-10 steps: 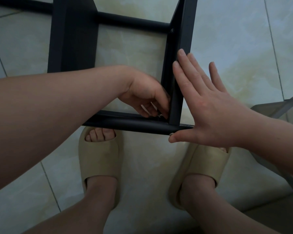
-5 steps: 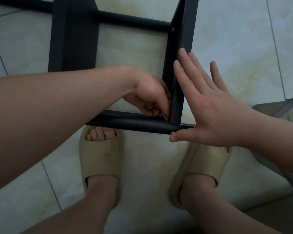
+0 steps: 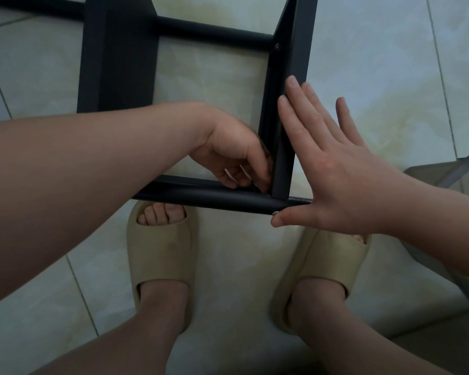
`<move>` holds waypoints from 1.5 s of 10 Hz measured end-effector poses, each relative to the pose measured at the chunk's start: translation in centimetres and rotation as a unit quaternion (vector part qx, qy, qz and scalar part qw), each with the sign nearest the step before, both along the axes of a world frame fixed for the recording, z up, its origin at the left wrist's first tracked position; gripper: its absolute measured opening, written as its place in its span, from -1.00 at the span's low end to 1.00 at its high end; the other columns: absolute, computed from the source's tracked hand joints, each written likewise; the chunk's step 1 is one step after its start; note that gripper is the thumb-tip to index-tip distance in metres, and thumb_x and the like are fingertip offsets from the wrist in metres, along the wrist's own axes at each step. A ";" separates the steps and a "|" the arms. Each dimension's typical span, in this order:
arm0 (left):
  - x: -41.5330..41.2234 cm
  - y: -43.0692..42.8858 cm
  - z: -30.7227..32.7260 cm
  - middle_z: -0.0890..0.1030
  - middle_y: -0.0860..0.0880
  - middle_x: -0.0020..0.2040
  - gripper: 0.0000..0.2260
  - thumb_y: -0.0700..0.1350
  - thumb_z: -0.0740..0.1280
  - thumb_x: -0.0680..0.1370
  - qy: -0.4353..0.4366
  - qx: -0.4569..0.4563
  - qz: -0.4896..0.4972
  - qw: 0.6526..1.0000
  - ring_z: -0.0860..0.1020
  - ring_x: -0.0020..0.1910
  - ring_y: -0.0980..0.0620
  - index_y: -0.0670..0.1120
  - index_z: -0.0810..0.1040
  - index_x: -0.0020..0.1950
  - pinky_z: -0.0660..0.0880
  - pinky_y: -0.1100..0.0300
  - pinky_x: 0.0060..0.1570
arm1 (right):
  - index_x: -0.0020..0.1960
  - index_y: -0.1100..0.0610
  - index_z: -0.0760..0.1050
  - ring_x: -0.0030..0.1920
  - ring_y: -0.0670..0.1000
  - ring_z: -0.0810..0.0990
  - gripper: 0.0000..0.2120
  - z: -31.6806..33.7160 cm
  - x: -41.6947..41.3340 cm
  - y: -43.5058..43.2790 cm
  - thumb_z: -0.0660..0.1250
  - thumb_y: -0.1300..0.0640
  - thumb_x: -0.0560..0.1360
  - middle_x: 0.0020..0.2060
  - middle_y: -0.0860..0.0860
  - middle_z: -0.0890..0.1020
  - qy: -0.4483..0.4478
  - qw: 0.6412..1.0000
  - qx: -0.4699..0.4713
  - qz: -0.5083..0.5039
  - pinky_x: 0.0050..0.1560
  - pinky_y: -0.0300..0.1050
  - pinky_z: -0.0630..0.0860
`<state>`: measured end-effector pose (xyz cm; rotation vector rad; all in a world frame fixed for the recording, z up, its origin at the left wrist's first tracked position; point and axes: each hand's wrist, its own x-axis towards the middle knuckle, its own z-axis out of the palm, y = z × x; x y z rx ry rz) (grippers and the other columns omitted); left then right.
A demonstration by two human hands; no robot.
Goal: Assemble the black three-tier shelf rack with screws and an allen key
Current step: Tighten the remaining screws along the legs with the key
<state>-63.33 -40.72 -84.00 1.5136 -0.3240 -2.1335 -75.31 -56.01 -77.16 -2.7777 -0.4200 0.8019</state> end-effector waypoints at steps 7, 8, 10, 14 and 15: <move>-0.3 -0.7 0.3 0.57 0.00 -0.34 -0.83 -0.35 0.33 0.55 0.014 -0.008 0.002 1.000 0.40 -0.34 0.12 -0.13 0.58 -0.18 0.33 0.29 -0.26 | 0.63 0.19 -0.36 0.60 0.07 -0.40 0.30 0.0 0.0 0.0 0.20 -0.57 0.30 0.60 0.09 -0.38 0.002 1.000 0.001 0.000 0.56 0.20 -0.33; -0.3 -0.6 0.3 0.57 0.01 -0.36 -0.81 -0.36 0.33 0.54 0.016 -0.013 0.009 1.000 0.40 -0.34 0.12 -0.12 0.57 -0.20 0.32 0.27 -0.24 | 0.63 0.19 -0.36 0.60 0.07 -0.41 0.30 0.0 0.0 0.0 0.20 -0.57 0.30 0.60 0.08 -0.39 0.001 1.000 0.000 0.000 0.56 0.20 -0.33; -0.3 -0.4 0.2 0.52 0.01 -0.36 -0.80 -0.36 0.33 0.53 0.025 -0.016 0.011 0.999 0.40 -0.35 0.12 -0.10 0.56 -0.22 0.30 0.26 -0.25 | 0.63 0.19 -0.35 0.60 0.07 -0.40 0.31 0.0 0.0 0.0 0.21 -0.57 0.30 0.60 0.08 -0.38 0.000 1.000 0.000 -0.001 0.57 0.21 -0.32; -0.1 -0.7 0.2 0.62 -0.02 -0.25 -0.80 -0.28 0.37 0.53 -0.011 -0.005 -0.020 1.000 0.36 -0.38 0.13 -0.07 0.65 -0.26 0.26 0.27 -0.30 | 0.63 0.20 -0.34 0.60 0.08 -0.38 0.30 -0.1 0.0 0.0 0.22 -0.56 0.30 0.61 0.09 -0.36 -0.003 1.000 0.004 -0.002 0.57 0.21 -0.31; -0.1 -0.6 0.2 0.61 -0.02 -0.27 -0.77 -0.31 0.37 0.53 -0.005 -0.010 -0.014 1.000 0.37 -0.37 0.13 -0.07 0.65 -0.28 0.26 0.27 -0.27 | 0.63 0.20 -0.33 0.61 0.08 -0.38 0.30 -0.1 0.0 0.0 0.22 -0.56 0.30 0.61 0.09 -0.36 -0.005 1.000 0.003 -0.001 0.57 0.23 -0.30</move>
